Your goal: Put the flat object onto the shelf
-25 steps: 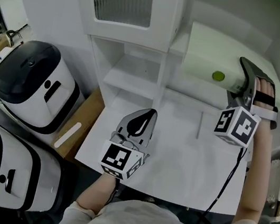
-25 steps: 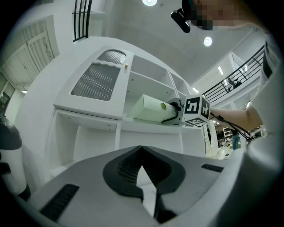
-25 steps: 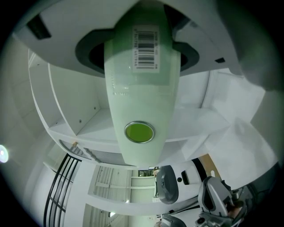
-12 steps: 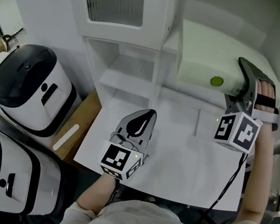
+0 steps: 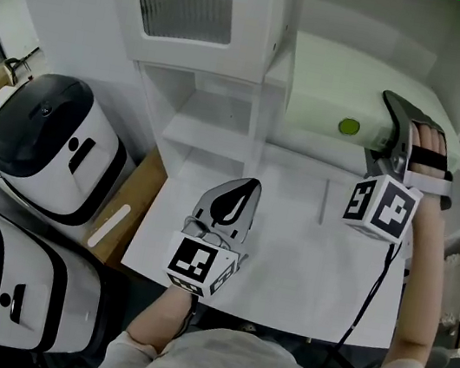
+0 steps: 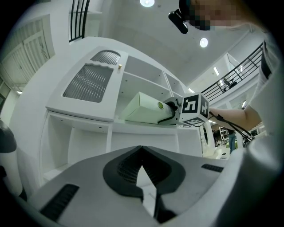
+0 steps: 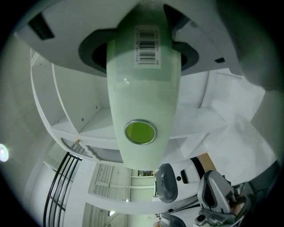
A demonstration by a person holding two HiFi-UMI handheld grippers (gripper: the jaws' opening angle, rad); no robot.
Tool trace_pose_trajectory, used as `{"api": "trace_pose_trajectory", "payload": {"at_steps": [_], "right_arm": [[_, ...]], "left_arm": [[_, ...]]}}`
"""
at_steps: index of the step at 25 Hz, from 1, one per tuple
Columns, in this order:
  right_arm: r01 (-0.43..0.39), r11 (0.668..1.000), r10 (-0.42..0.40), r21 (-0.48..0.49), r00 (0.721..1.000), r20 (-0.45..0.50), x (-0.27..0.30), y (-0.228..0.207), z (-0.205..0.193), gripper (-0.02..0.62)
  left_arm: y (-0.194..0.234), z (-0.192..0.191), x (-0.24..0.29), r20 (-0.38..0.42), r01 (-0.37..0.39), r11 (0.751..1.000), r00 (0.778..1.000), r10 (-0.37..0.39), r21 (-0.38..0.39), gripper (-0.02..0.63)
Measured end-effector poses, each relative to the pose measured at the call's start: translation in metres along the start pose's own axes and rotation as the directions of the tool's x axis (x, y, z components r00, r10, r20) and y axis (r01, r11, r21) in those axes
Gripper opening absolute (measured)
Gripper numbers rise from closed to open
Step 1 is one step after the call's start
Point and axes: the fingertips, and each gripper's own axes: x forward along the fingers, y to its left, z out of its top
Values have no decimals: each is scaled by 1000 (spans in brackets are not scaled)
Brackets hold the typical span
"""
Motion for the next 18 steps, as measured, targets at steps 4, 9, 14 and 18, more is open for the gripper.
{"api": "trace_pose_trajectory", "payload": {"at_steps": [4, 9, 14, 18], "right_arm": [[-5, 1000, 5, 4, 1000, -12, 13, 1, 1, 309], [-20, 1000, 20, 11, 1000, 3, 23, 1, 4, 311], [-34, 999, 33, 25, 999, 24, 18, 4, 4, 317], [-53, 998, 52, 24, 998, 36, 8, 3, 5, 322]], "left_arm": [[4, 0, -4, -3, -21, 1000, 1000, 21, 0, 15], [13, -1, -7, -9, -54, 999, 998, 54, -4, 15], [11, -3, -8, -15, -51, 999, 999, 51, 0, 15], [1, -2, -6, -12, -23, 1000, 1000, 23, 6, 15]]}}
